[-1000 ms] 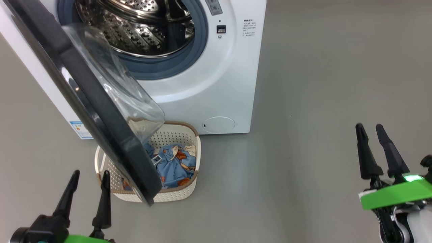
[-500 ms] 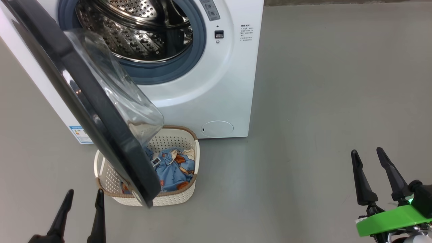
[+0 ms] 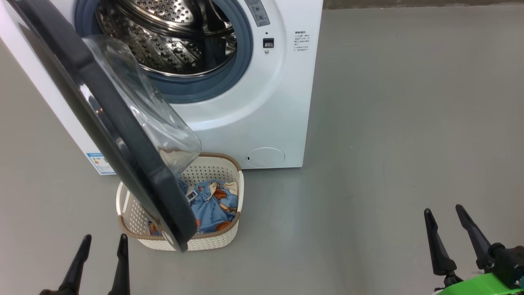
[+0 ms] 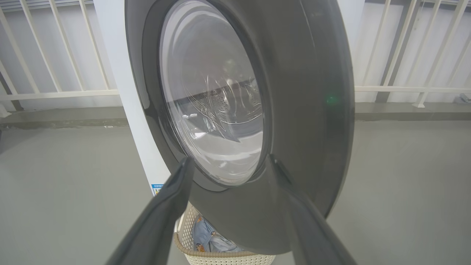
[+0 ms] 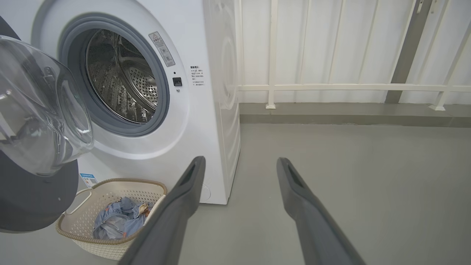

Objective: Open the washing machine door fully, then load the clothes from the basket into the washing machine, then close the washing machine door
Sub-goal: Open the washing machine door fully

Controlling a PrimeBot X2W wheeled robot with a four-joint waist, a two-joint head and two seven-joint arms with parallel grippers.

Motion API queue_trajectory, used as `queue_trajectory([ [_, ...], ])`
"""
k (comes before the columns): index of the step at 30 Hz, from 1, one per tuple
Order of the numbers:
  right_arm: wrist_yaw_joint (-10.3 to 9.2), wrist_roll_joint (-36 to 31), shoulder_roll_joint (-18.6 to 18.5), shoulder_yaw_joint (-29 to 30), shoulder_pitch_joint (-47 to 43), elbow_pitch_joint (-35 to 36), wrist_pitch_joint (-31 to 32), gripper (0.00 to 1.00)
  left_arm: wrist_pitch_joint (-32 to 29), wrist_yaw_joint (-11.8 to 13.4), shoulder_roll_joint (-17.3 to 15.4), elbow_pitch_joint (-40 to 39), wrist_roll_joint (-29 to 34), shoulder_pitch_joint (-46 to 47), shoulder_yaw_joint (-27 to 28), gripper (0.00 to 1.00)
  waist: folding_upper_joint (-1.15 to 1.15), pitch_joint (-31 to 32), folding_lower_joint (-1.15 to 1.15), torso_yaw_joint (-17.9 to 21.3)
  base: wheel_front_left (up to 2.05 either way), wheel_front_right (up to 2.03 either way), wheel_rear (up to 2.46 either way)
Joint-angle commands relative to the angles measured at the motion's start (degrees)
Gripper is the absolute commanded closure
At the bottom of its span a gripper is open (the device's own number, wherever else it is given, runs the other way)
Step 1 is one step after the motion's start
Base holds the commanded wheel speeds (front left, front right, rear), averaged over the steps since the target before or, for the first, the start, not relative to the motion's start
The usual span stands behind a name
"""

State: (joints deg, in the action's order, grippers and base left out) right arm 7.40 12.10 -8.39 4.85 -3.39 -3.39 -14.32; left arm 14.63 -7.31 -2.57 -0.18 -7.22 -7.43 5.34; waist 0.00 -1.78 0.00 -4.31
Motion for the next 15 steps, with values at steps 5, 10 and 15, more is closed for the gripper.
queue_trajectory([
  [5,0.09,-0.47,-0.1,-1.23,0.29,1.47,-0.68,0.0,0.37,0.65,-0.33,-1.49,-0.6,0.29,1.56,0.0,0.0,-0.22,0.0,0.21,0.0,0.0,0.0],
  [10,0.09,-1.22,0.01,-1.16,1.1,1.24,-0.68,0.0,0.37,0.82,-0.32,-1.02,-0.74,0.72,1.36,0.0,0.0,-0.62,0.0,0.15,0.0,0.0,0.0],
  [15,0.09,-2.02,-0.03,-1.28,2.43,0.58,-0.68,0.0,0.37,0.7,-0.32,-0.53,-0.31,1.77,1.19,0.0,0.0,-1.09,0.0,-0.06,0.0,0.0,0.0],
])
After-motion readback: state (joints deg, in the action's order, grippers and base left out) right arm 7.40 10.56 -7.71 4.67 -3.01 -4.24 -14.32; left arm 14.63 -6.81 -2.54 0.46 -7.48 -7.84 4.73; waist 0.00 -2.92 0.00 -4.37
